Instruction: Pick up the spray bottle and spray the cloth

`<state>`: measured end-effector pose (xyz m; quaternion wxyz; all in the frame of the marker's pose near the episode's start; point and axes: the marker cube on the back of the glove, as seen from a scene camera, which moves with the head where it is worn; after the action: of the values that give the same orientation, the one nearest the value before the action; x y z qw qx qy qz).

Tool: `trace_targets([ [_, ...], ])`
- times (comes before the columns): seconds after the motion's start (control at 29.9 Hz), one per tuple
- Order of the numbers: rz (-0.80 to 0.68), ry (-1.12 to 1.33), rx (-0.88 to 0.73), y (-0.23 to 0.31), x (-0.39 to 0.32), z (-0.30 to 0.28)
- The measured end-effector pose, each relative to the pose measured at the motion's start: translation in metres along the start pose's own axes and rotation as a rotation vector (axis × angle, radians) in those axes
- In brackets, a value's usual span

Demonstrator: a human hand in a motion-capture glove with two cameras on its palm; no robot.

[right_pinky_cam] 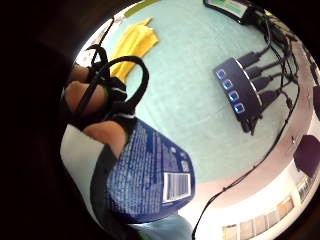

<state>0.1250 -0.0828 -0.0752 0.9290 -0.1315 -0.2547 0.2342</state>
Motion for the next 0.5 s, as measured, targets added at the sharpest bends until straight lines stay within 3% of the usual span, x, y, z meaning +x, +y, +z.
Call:
trace_targets([
  [0.5,-0.56,-0.342,0.197,0.025,-0.108,0.051],
])
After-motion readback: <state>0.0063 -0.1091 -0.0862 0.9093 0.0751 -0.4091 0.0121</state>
